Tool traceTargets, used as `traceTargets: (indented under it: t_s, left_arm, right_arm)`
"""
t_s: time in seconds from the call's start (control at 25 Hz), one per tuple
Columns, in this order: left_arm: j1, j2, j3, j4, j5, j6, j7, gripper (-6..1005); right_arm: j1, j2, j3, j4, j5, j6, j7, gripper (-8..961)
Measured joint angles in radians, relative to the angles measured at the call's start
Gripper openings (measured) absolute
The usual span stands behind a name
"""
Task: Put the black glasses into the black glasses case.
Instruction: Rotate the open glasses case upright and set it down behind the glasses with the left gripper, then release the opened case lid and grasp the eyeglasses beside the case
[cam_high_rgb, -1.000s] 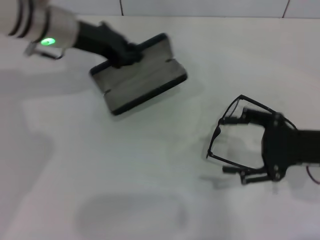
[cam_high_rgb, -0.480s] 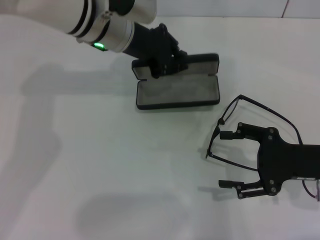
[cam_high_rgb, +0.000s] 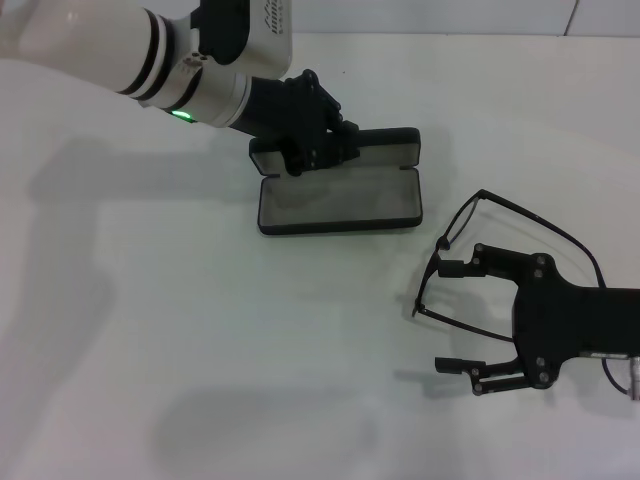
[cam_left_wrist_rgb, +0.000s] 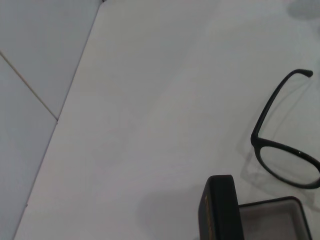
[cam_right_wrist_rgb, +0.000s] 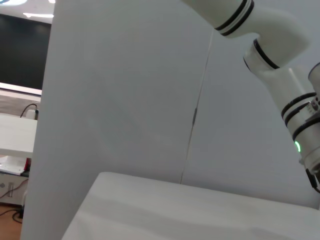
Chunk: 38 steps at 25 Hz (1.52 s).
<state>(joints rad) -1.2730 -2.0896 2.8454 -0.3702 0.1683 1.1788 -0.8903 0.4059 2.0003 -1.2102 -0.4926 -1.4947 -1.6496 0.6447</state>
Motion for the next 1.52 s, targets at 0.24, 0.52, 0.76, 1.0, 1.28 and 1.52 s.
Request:
traceTargets:
  t_s: [0.24, 0.52, 0.76, 1.0, 1.28, 1.52]
  left_arm:
    - [-0.017, 0.001, 0.0, 0.0, 0.024, 0.011, -0.04, 220]
    - [-0.016, 0.009, 0.0, -0.039, -0.066, 0.162, -0.054, 445]
    - [0.213, 0.013, -0.001, -0.064, -0.566, 0.429, 0.004, 468]
    - [0.448, 0.012, -0.001, 0.05, -0.796, 0.438, 0.027, 470]
    - [0.569, 0.01, -0.001, 0.093, -0.784, 0.463, 0.01, 545]
    - [0.602, 0.005, -0.001, 0.093, -0.762, 0.459, -0.039, 691]
  right_arm:
    - [0.007, -0.001, 0.0, -0.003, -0.002, 0.011, 0.004, 859]
    - [0.009, -0.004, 0.017, -0.008, 0.004, 0.016, 0.005, 858]
    - [0.029, -0.009, 0.176, -0.055, 0.005, -0.006, 0.077, 858]
    - [0.118, -0.086, 0.164, -0.271, -0.165, -0.032, 0.367, 857]
    - [0.319, -0.077, 0.107, -0.508, -0.666, -0.105, 0.625, 857]
    - [0.445, 0.004, 0.053, -0.586, -0.924, -0.109, 0.655, 857]
